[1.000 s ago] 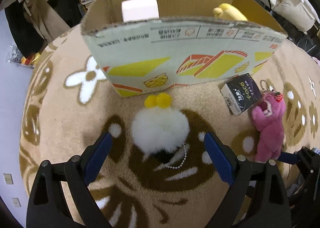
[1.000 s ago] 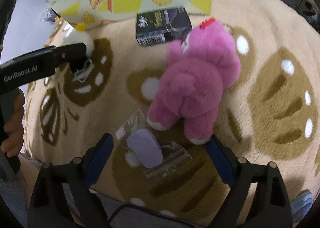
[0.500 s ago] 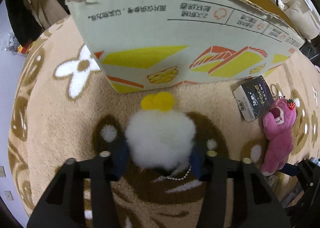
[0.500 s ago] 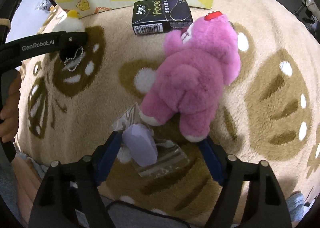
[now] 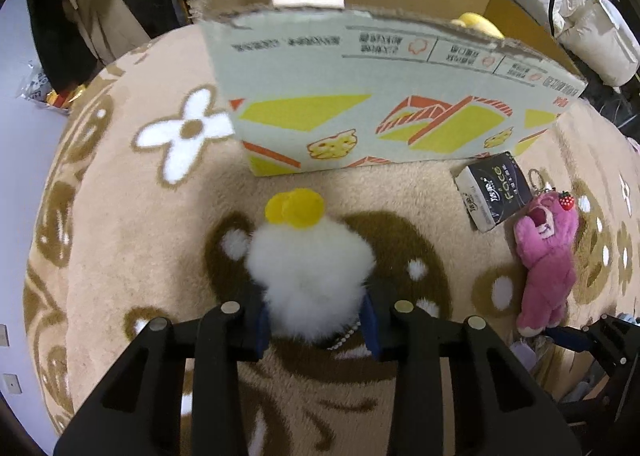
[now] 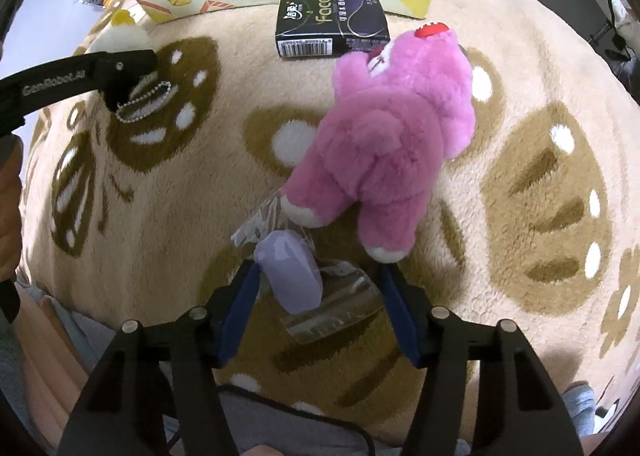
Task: Organize soft objects
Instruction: 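Close the left tool on the fluffy keychain while the right tool grasps the clear bag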
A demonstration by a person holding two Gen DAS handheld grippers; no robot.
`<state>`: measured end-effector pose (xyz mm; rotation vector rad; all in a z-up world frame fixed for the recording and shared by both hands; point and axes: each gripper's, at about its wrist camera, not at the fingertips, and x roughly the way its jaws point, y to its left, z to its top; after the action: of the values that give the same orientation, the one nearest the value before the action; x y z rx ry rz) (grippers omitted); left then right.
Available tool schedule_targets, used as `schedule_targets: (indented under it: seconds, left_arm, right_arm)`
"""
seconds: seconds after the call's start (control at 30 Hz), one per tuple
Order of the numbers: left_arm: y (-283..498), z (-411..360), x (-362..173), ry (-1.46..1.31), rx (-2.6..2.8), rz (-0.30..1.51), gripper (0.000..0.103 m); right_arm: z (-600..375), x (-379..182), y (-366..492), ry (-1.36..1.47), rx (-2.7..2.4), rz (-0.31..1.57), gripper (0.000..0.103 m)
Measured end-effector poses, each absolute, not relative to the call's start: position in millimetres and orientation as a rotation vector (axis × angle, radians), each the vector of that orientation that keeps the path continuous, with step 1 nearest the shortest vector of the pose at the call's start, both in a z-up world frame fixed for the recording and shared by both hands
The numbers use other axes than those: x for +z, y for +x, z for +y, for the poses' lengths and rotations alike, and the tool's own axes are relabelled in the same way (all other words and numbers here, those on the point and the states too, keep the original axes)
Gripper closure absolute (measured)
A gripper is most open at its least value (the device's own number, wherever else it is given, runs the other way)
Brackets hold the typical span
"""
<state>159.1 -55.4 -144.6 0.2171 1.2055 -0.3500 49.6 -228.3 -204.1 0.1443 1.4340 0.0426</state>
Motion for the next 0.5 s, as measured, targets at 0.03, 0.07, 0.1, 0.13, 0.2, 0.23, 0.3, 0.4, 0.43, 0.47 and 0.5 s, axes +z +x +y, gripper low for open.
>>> schedule_targets:
  seconds: [0.03, 0.07, 0.1, 0.13, 0.2, 0.23, 0.3, 0.4, 0.43, 0.47, 0.5]
  left_arm:
    - [154.6, -56.3, -140.6, 0.212, -0.348, 1.203, 0.069]
    - [151.5, -52.7, -136.8, 0.195, -0.345, 1.199, 0.069]
    - [148.9, -50.2, -134.0, 0.183, -0.345, 1.195, 0.069]
    - [148.6, -48.8, -131.6, 0.179, -0.343, 1.191, 0.069]
    - [140.3, -45.8, -123.5, 0.173, -0.334, 1.172, 0.069]
    - [137.1, -44.4, -119.4, 0.169, -0.328, 1.162, 0.069]
    - [128.1, -41.7, -109.0, 0.157, -0.31, 1.141, 0.069]
    - [120.2, -31.4, -96.6, 0.142, -0.28, 1.103, 0.069]
    - [115.3, -28.7, -90.6, 0.129, -0.271, 1.087, 0.069]
    - [111.9, -27.2, -86.8, 0.121, -0.264, 1.079, 0.069]
    - [111.4, -23.5, -84.1, 0.118, -0.26, 1.075, 0.069]
  right_arm:
    - [-227.9, -202.6, 48.0, 0.144, 0.042, 1.427, 0.044]
    - [-224.9, -202.1, 45.7, 0.144, 0.042, 1.424, 0.044]
    - [-223.8, -200.8, 44.6, 0.144, 0.046, 1.418, 0.045]
    - [-223.0, -199.0, 43.5, 0.146, 0.05, 1.411, 0.046]
    - [-218.5, -190.3, 38.5, 0.148, 0.064, 1.39, 0.048]
    - [-216.9, -186.7, 36.8, 0.145, 0.067, 1.376, 0.054]
    - [-215.8, -176.4, 31.4, 0.164, 0.078, 1.343, 0.076]
    - [-221.7, -166.1, 27.6, 0.24, 0.103, 1.301, 0.093]
    - [-222.0, -164.9, 26.5, 0.25, 0.107, 1.298, 0.095]
    - [-221.2, -164.7, 25.8, 0.255, 0.113, 1.299, 0.095]
    - [-221.1, -164.4, 24.8, 0.26, 0.117, 1.3, 0.095]
